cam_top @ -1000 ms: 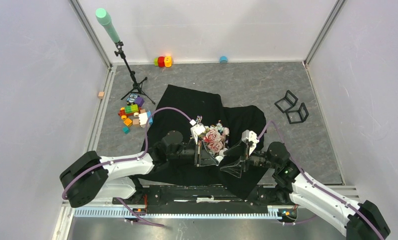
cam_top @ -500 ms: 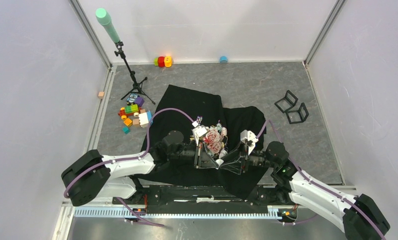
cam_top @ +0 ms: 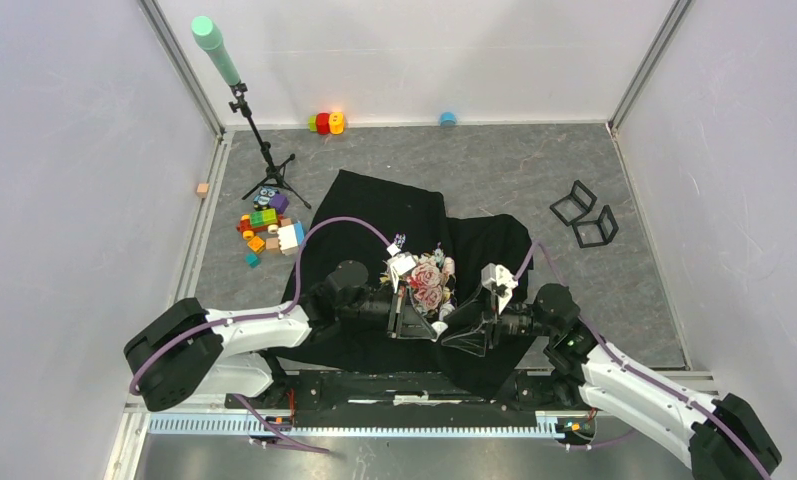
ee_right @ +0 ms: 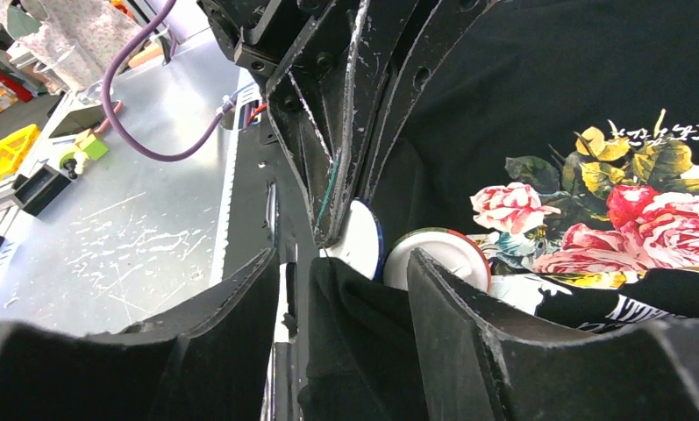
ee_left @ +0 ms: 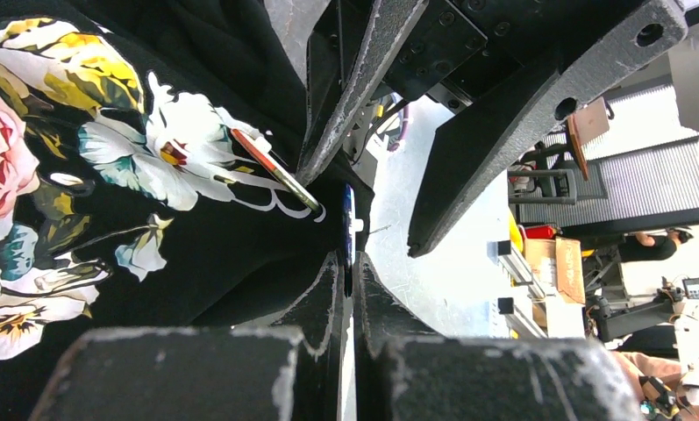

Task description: Pin the brooch onto the clothing

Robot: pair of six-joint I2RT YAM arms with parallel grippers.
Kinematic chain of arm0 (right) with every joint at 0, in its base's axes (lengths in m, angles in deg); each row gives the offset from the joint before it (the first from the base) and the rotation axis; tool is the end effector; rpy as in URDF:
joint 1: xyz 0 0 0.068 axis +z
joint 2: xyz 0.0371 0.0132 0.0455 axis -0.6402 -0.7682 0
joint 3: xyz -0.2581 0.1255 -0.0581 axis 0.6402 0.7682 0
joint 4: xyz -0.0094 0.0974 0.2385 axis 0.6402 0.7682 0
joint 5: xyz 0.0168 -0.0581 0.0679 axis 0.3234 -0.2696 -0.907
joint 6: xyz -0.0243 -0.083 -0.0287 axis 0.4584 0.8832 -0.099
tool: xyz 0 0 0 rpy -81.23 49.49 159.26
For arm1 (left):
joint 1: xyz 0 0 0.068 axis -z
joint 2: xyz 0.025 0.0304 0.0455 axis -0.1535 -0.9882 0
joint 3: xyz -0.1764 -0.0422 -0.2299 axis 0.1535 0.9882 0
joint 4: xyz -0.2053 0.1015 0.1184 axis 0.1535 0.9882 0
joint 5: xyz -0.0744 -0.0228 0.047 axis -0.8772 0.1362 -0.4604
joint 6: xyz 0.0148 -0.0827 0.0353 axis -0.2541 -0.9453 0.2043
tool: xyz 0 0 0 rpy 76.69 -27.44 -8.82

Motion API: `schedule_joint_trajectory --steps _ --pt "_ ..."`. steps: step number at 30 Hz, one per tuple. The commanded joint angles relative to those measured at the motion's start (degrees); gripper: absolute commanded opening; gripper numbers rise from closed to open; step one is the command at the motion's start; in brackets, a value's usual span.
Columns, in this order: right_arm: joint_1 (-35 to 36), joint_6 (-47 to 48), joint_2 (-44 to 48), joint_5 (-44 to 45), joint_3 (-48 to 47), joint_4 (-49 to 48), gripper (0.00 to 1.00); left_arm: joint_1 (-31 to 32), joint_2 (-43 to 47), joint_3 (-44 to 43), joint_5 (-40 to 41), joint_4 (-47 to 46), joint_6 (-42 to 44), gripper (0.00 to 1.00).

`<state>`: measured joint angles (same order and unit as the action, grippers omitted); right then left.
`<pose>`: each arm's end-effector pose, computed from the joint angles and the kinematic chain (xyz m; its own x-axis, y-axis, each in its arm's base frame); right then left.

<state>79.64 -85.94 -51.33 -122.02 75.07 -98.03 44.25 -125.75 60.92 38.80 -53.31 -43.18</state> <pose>0.0891 0.1503 0.2012 -0.4078 -0.0068 -0.9130 -0.9097 0.0888 0.4057 0.1207 -0.2442 0.2031 -0.7945 0.1590 -0.5861 0.6062 0.1516 -0.7807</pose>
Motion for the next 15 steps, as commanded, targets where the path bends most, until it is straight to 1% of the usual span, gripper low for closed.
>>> schedule_joint_trajectory --steps 1,7,15 --pt "-0.21 4.38 2.55 0.96 -1.83 5.39 0.58 -0.26 0.02 -1.49 -4.0 -4.39 1.33 0.02" --pt "-0.21 4.93 0.95 0.36 -1.82 6.12 0.51 -0.32 0.33 -1.93 -5.61 -4.14 0.92 0.02" --pt "-0.21 0.18 -2.06 -1.7 -1.78 -2.28 0.46 -0.26 -0.12 -1.76 -6.14 -3.42 1.1 0.02"
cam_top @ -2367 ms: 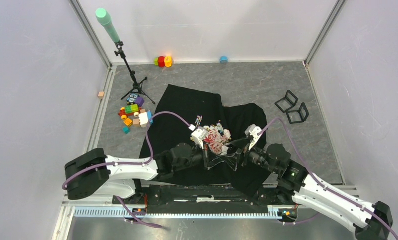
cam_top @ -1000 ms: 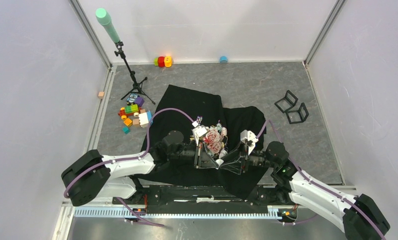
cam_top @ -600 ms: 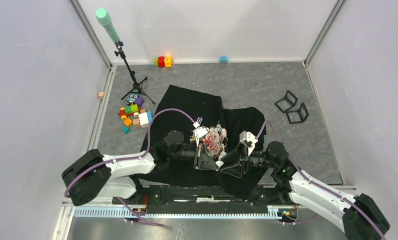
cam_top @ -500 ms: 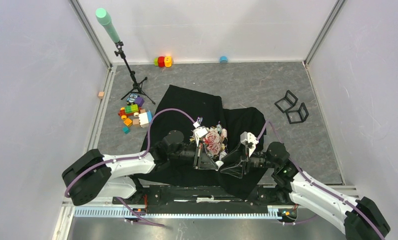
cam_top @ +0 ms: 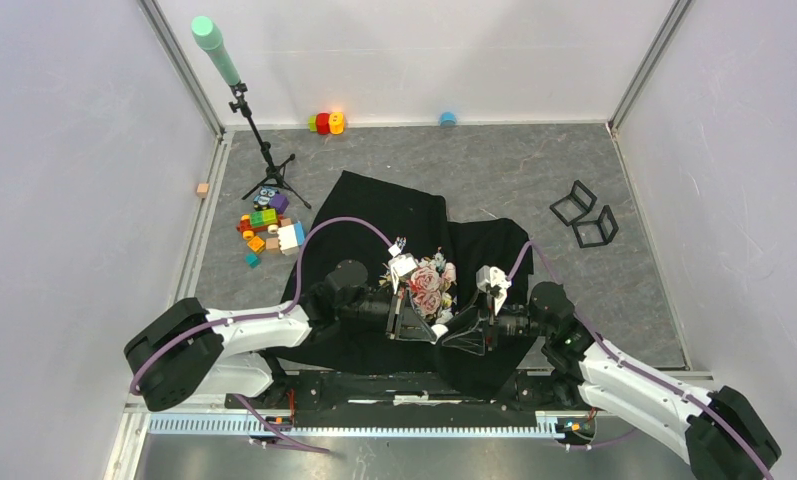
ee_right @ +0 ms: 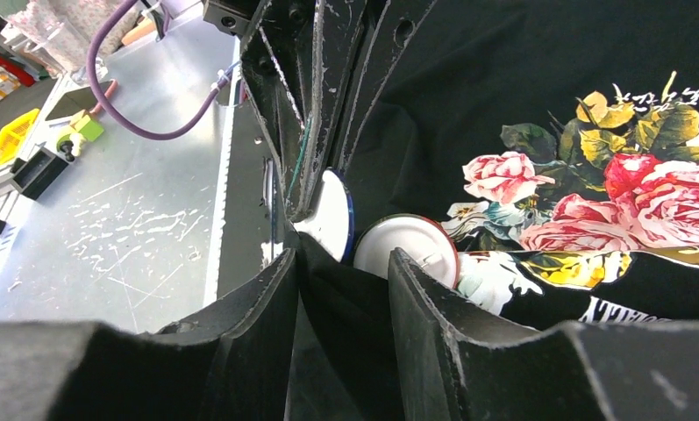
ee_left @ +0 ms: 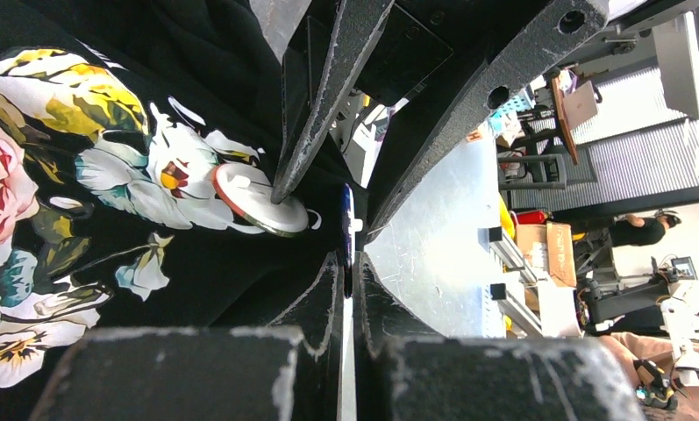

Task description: Pin the brooch onto the clothing

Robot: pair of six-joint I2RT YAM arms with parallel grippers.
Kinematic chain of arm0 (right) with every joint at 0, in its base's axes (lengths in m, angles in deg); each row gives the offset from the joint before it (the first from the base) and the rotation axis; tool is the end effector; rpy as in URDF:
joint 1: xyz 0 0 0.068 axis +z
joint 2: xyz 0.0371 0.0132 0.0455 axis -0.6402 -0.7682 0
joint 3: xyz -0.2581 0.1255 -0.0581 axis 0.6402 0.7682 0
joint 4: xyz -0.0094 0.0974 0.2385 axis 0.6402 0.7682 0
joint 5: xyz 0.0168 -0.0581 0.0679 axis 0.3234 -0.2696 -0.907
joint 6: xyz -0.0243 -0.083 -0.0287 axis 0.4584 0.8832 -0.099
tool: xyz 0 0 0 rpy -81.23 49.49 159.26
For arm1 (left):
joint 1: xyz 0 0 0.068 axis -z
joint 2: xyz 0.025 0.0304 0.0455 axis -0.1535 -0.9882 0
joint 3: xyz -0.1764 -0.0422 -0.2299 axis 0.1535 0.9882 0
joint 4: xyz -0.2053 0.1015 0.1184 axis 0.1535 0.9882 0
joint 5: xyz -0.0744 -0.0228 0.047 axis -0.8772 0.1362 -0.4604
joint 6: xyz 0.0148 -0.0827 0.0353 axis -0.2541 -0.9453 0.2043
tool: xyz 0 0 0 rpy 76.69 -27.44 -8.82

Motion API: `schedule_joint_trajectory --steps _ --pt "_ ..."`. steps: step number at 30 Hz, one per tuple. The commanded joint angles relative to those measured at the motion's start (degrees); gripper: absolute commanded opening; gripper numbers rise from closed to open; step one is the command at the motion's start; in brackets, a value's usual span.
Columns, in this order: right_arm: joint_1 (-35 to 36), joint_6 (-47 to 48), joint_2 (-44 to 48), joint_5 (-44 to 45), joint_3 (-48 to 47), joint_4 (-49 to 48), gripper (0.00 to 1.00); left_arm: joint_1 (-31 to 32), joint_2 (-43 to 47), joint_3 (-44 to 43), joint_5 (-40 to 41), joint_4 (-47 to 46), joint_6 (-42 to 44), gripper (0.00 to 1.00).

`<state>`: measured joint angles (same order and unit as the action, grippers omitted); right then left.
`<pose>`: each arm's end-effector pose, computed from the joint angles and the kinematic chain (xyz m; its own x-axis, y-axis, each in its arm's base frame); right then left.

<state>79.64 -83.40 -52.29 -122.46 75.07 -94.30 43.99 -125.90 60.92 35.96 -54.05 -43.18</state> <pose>0.0889 0.1507 0.1904 -0.4250 -0.0613 -0.9031 -0.9028 0.1017 0.4179 0.1183 -0.2442 0.2048 -0.7897 0.1836 -0.5853 0.6084 0.1126 -0.7856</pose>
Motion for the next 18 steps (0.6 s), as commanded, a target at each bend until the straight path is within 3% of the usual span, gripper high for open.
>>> schedule_joint_trajectory --steps 1,7,18 --pt "-0.2 -2.99 -1.52 -1.55 -1.69 -7.03 0.45 0.0 -0.1 -1.84 -3.39 -2.67 1.22 0.02" --pt "-0.22 -5.13 -3.62 -2.91 -1.56 -10.14 0.38 0.0 -0.91 -2.19 -4.22 -2.53 1.45 0.02" --pt "-0.24 -8.2 -8.26 -3.51 -1.38 -13.44 0.15 0.18 -1.49 -2.62 -5.32 -2.56 1.84 0.02"
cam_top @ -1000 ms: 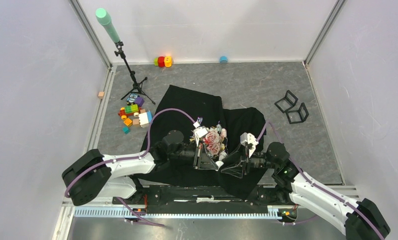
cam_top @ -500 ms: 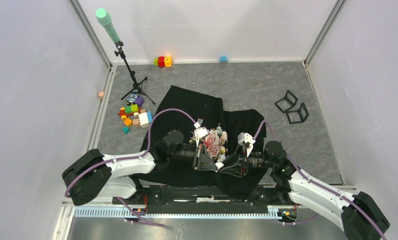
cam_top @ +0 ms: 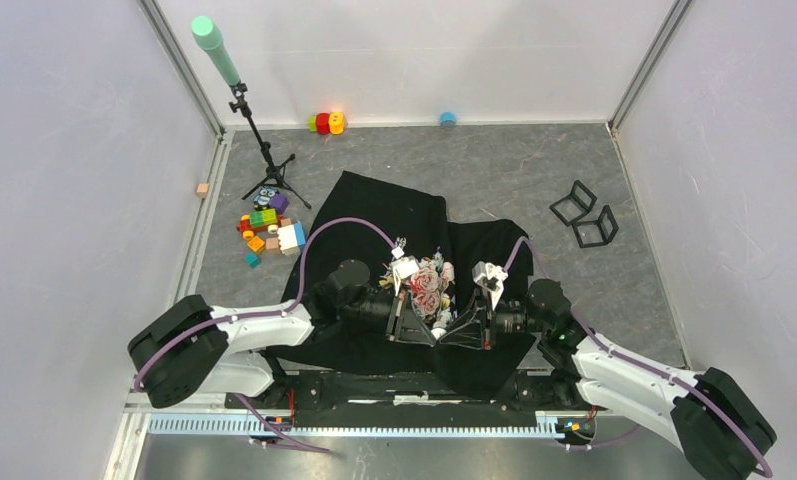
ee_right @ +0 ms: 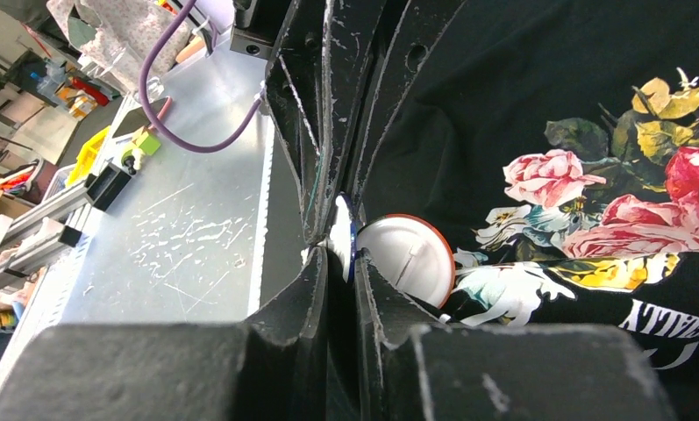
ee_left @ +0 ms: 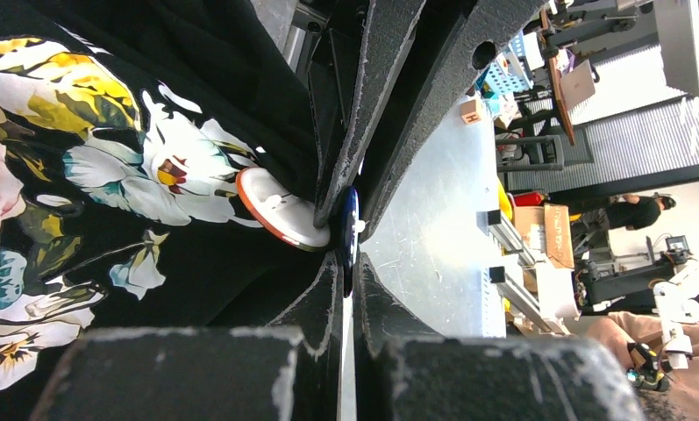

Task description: Pin the brooch onto the clothing

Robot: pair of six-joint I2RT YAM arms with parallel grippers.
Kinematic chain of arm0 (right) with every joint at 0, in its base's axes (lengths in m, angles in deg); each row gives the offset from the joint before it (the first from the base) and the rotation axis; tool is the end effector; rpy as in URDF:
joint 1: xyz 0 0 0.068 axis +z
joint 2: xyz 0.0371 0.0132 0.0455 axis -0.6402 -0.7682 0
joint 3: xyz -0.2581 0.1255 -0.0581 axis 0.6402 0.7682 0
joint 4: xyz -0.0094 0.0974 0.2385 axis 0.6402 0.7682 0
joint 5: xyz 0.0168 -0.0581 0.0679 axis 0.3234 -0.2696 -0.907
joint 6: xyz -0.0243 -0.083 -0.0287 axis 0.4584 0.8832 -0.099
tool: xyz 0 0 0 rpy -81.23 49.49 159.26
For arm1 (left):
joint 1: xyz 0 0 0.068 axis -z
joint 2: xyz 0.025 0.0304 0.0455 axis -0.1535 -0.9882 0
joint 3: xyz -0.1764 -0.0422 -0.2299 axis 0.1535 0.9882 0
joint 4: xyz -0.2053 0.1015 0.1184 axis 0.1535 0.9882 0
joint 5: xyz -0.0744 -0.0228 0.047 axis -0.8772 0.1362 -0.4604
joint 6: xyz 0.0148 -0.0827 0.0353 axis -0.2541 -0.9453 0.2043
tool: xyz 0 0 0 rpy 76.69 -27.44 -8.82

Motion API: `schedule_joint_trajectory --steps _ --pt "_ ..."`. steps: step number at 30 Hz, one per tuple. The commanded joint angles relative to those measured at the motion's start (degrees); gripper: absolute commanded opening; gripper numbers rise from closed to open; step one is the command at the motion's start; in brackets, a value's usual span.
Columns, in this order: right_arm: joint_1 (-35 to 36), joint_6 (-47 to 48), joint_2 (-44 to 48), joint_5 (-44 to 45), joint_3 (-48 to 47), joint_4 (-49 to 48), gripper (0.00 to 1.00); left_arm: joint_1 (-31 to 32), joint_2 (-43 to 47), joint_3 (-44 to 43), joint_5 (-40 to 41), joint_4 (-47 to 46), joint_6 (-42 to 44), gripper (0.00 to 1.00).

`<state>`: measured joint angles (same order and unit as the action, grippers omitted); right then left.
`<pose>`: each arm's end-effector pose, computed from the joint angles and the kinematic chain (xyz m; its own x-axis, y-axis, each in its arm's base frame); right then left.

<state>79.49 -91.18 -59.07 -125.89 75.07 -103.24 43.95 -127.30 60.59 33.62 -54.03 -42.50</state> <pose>0.0935 0.1582 0.1931 -0.5199 -0.0520 -0.8526 -0.8541 0.0453 0.5181 0.1171 -0.2465 0.2013 -0.7866 0.2202 -0.5769 0.6057 0.0934 -0.7902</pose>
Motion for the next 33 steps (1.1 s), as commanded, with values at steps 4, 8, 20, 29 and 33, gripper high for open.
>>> schedule_joint_trajectory --steps 4,8,20,29,33 --pt "-0.05 -1.15 -4.28 -0.01 -1.96 -4.49 0.11 0.49 -0.53 -2.52 -3.08 -2.67 1.14 0.02" --pt "-0.04 -2.06 -6.84 0.1 -2.61 -4.93 0.08 0.84 -1.17 -3.0 -3.12 -2.66 1.27 0.02" --pt "-0.05 -1.49 -7.28 -1.21 -2.43 -4.49 0.1 1.01 -3.83 -3.62 -1.85 -4.37 0.47 0.02" --pt "-0.04 -1.4 -7.29 -1.57 -1.62 -4.66 0.15 1.02 -5.67 -3.75 -2.21 -7.86 -0.95 0.02" --pt "-0.04 -1.57 -7.62 -1.66 -1.66 -4.66 0.15 1.02 -6.27 -4.32 -2.72 -7.44 -0.94 0.02"
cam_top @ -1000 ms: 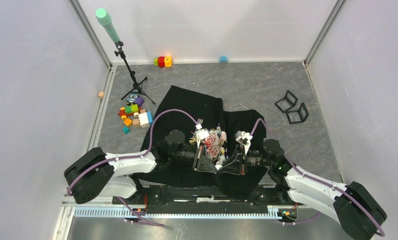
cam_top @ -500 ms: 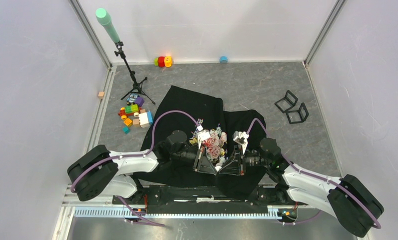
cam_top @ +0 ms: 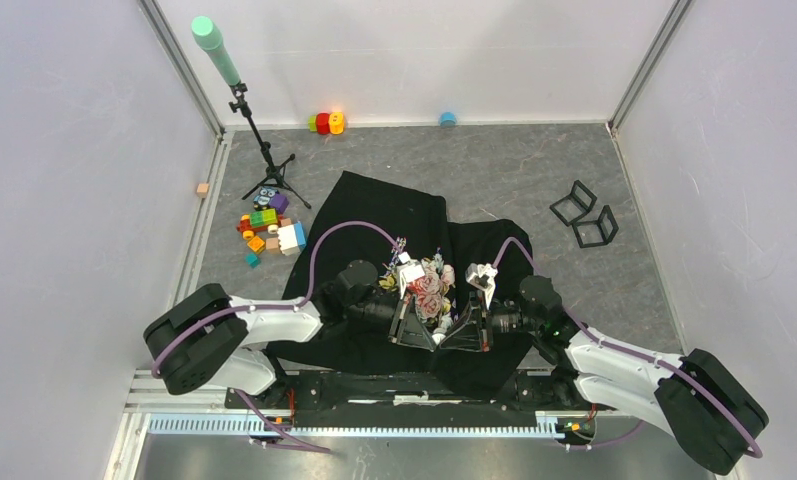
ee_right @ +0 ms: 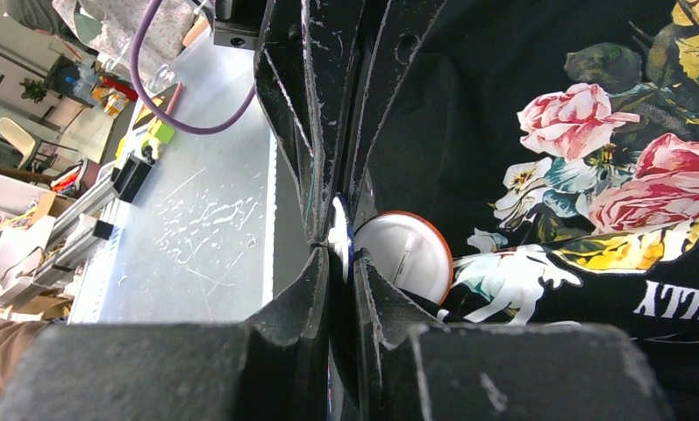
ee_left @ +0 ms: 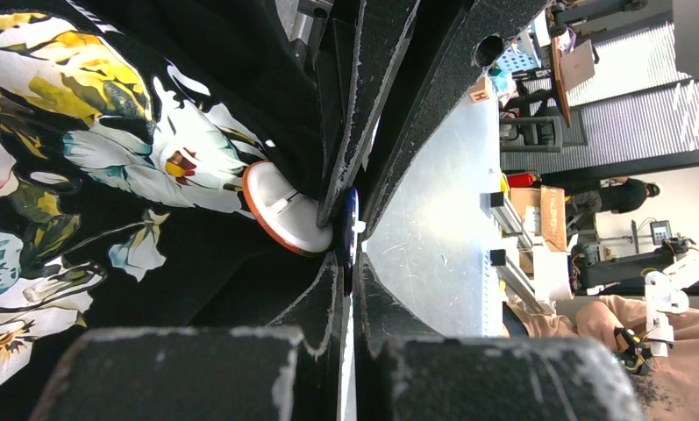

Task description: Pin the brooch onto the clothing

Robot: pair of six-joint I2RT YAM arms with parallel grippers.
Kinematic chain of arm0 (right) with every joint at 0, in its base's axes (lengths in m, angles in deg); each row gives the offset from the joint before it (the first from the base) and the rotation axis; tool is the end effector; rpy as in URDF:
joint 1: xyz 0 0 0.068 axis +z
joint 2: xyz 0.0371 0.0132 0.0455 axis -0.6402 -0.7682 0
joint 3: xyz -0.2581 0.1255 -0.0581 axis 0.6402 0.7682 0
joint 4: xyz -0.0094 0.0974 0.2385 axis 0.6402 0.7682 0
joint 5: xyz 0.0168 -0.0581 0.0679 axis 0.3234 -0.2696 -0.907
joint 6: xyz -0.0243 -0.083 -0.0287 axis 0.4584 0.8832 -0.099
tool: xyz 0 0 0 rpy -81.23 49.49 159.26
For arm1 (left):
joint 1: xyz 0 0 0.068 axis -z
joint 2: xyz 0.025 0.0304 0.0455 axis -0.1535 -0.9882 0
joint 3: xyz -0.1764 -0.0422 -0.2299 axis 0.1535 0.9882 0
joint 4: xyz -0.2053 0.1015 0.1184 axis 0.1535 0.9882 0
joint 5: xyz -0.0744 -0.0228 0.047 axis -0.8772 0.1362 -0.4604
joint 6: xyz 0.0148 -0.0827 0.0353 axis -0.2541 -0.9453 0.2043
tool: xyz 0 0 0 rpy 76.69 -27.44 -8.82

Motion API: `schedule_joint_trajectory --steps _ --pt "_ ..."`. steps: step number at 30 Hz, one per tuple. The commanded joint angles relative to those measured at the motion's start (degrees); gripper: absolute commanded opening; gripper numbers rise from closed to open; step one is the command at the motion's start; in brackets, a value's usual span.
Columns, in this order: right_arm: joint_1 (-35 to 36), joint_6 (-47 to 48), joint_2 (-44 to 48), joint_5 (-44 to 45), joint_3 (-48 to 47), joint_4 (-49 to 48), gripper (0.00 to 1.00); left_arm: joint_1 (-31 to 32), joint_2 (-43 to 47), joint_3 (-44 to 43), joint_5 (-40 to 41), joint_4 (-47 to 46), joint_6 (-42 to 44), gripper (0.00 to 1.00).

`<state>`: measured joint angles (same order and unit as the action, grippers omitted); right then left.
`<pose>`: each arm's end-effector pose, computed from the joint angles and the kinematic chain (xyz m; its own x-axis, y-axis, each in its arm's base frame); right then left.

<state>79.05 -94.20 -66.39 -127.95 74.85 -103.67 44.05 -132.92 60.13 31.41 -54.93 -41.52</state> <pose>0.0994 0.1637 0.1757 -0.6361 -0.1214 -0.7620 -0.7712 0.0674 0.6331 0.1196 -0.2543 0.1819 -0.7973 0.2810 -0.5342 0.5794 0.1078 -0.8079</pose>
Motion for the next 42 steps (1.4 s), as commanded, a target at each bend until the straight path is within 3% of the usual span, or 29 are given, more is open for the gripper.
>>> schedule_joint_trajectory --steps 1,23,39,40,42 --pt "0.39 1.51 -0.4 0.4 -1.46 -4.31 0.15 0.9 -0.76 -3.87 -0.54 -6.52 -1.92 0.02" --pt "0.57 2.6 -1.95 1.8 -2.66 -1.08 0.17 1.7 -3.29 -6.31 -1.17 -6.0 -1.7 0.02" --pt "0.57 2.69 -7.26 9.46 -5.31 5.95 0.1 2.14 -2.2 -5.85 -0.7 -5.58 -1.49 0.02" --pt "0.57 2.53 -7.5 9.88 -5.42 6.12 0.09 2.14 -2.04 -8.91 -0.75 -5.49 -1.4 0.02" --pt "0.49 2.28 -8.03 11.42 -5.58 6.83 0.09 2.13 -1.77 -5.74 -0.55 -5.13 -1.18 0.02"
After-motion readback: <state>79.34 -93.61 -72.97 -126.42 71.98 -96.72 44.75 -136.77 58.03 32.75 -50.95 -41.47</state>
